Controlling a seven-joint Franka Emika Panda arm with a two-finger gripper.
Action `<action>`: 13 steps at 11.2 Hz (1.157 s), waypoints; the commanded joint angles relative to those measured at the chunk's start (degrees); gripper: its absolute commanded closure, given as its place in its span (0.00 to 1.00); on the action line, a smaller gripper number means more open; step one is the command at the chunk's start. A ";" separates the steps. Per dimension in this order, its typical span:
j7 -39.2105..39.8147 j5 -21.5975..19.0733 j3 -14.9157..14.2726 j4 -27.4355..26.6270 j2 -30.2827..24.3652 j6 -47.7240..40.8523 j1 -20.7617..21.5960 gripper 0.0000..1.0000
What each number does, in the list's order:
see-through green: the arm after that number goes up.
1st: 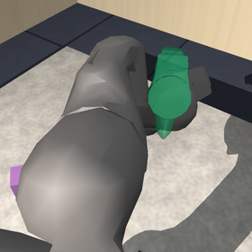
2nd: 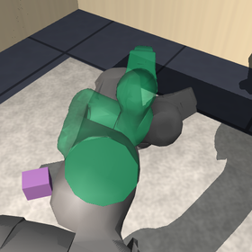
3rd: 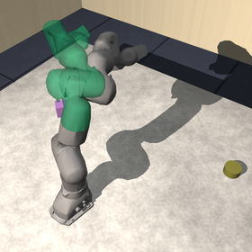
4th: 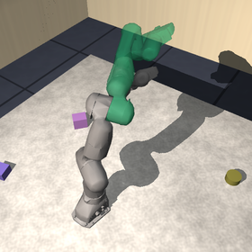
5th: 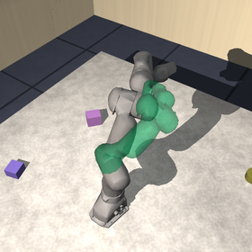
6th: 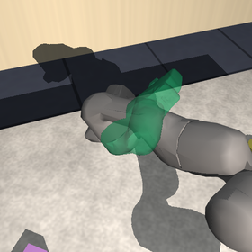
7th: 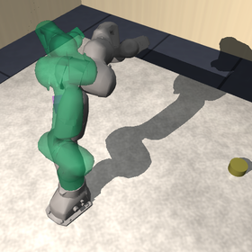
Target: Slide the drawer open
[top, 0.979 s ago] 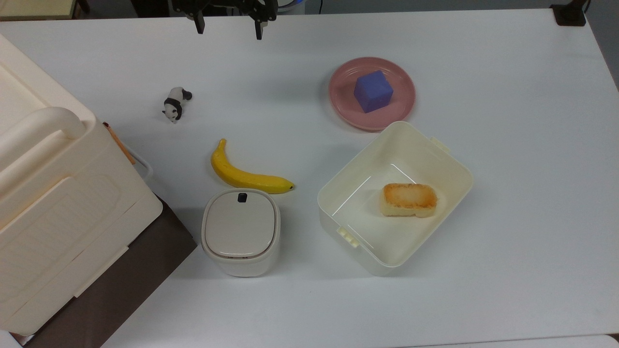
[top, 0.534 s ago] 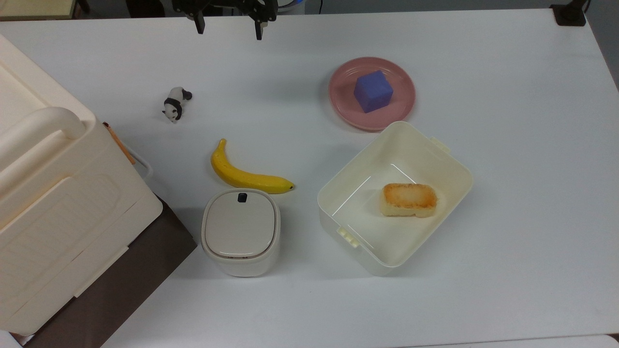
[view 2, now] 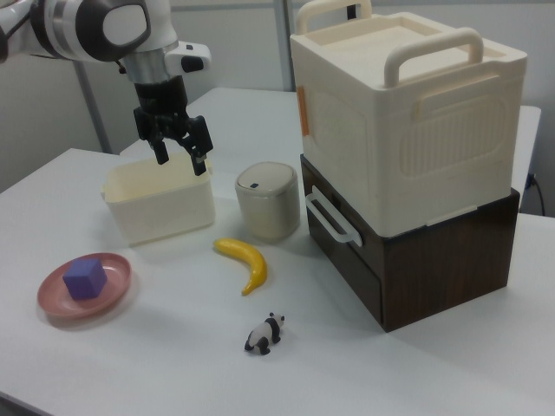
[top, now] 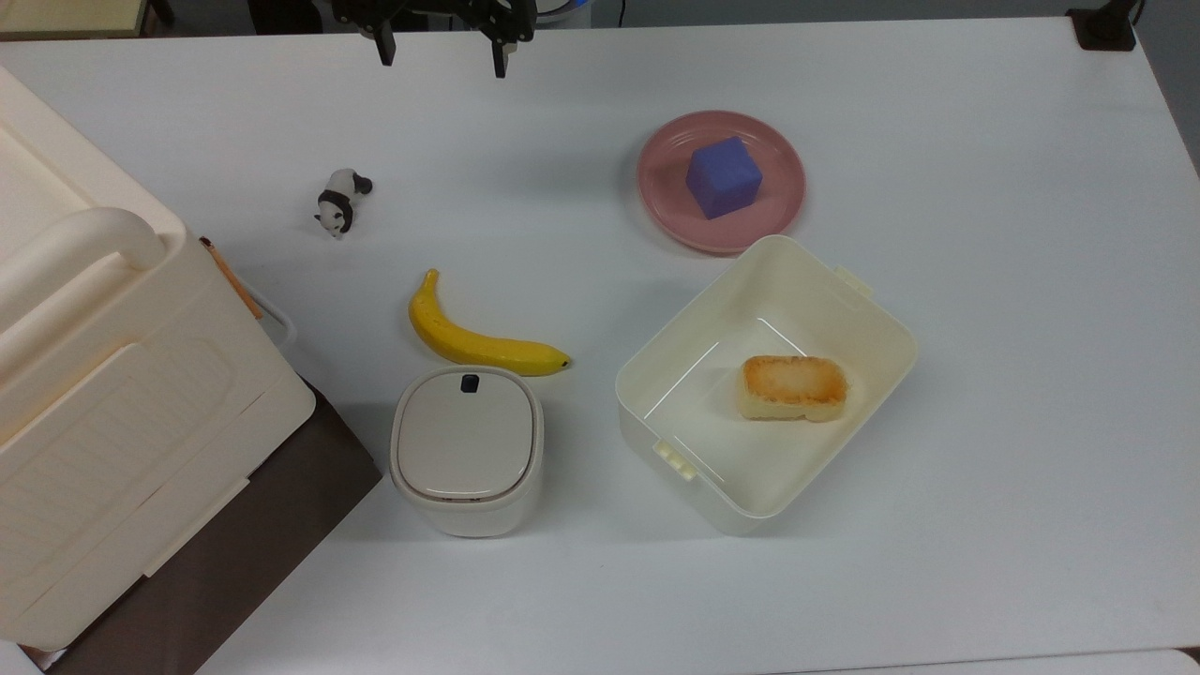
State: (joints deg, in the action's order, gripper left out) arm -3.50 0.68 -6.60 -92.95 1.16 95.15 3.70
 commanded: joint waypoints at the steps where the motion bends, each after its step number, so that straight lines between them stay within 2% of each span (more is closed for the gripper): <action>1: -0.46 -0.77 -0.43 -1.97 -1.25 1.09 -0.18 0.00; 2: 1.46 -0.33 -0.43 -2.06 -1.25 1.18 -1.32 0.00; 7: 31.32 2.74 -0.69 -2.41 -0.03 1.62 -9.22 0.00; 9: 32.42 5.81 -0.60 -3.10 2.34 6.42 -10.46 0.00; 11: 32.33 7.04 -0.69 -4.51 4.37 13.19 -11.60 0.00; 13: 32.07 10.73 -0.69 -4.78 6.12 18.48 -12.05 0.00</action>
State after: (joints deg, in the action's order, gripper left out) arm 27.77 8.09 -7.11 -96.34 6.63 108.61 -8.00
